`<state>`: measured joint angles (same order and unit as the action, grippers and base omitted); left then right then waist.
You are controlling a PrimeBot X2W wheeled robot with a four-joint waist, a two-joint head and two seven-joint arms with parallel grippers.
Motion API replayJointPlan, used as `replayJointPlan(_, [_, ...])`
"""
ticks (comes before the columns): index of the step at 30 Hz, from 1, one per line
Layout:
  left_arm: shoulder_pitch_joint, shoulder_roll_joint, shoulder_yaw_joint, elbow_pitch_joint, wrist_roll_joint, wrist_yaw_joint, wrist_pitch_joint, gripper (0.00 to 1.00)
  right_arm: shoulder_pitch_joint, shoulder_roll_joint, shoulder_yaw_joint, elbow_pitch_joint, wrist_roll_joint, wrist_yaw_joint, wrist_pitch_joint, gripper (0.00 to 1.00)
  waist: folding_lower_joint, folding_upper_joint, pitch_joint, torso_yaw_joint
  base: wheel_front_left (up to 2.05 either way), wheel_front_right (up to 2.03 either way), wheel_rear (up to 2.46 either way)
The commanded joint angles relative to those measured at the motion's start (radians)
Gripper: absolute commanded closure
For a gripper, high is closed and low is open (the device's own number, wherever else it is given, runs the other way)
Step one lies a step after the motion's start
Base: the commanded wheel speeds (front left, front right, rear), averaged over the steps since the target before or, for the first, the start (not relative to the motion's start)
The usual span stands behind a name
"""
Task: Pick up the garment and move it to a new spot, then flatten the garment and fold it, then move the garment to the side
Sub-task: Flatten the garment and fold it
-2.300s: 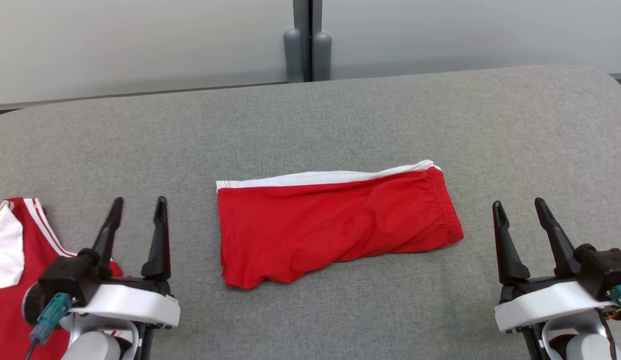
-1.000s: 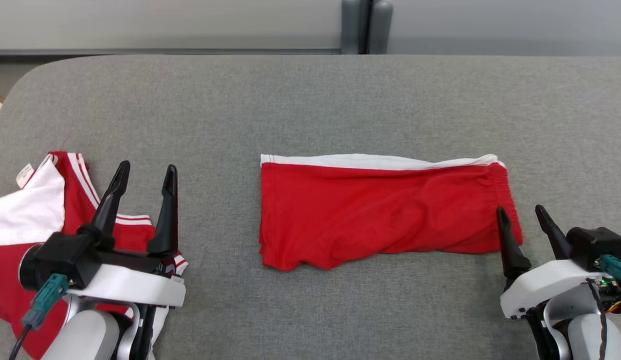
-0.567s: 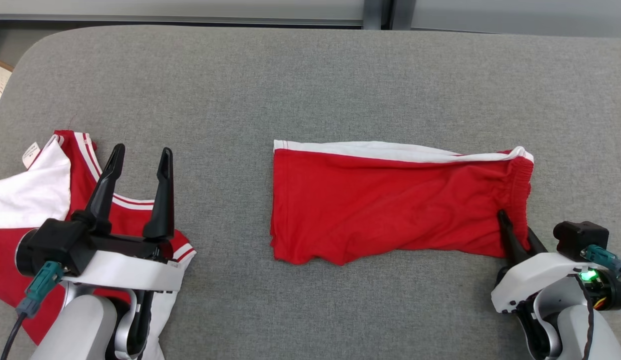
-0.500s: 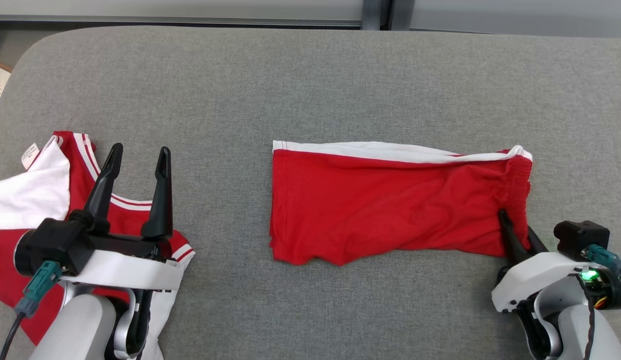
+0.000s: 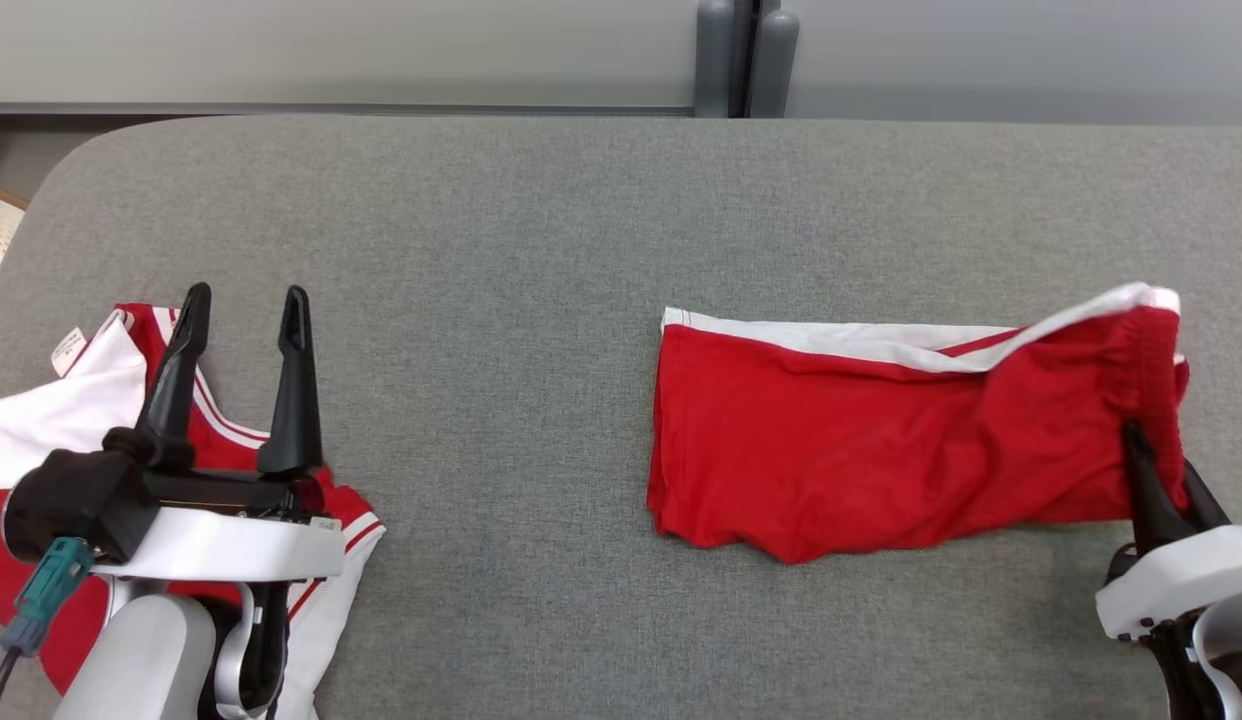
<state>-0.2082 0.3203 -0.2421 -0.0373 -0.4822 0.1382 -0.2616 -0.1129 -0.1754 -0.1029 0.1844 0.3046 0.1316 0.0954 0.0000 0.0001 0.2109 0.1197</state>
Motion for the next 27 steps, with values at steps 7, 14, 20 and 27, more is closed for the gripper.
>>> replayJointPlan(7, [0.039, -0.03, 0.048, -0.01, 0.039, -0.034, -0.003, 0.0, -0.017, 0.037, 0.106, -0.143, 0.055, -0.002, 0.106, 1.0, 0.0, -0.0001, -0.03, 0.038, 0.0, 0.0, 0.0])
replayJointPlan(14, [0.048, -0.059, 0.047, 0.005, 0.074, -0.077, -0.003, 0.0, -0.052, 0.092, 0.257, -0.092, 0.067, -0.001, 0.146, 1.0, 0.0, -0.0001, -0.04, 0.105, 0.0, 0.0, 0.0])
replayJointPlan(20, [0.028, -0.08, 0.038, 0.028, 0.1, -0.118, -0.003, 0.0, -0.095, 0.118, 0.327, 0.085, 0.104, -0.001, 0.101, 1.0, 0.0, -0.0001, -0.036, 0.164, 0.0, 0.0, 0.0])
replayJointPlan(27, [0.025, -0.1, 0.048, 0.058, 0.114, -0.137, -0.003, 0.0, -0.154, 0.123, 0.39, 0.235, 0.168, -0.001, 0.008, 0.93, 0.0, -0.0001, -0.038, 0.189, 0.0, 0.0, 0.0])
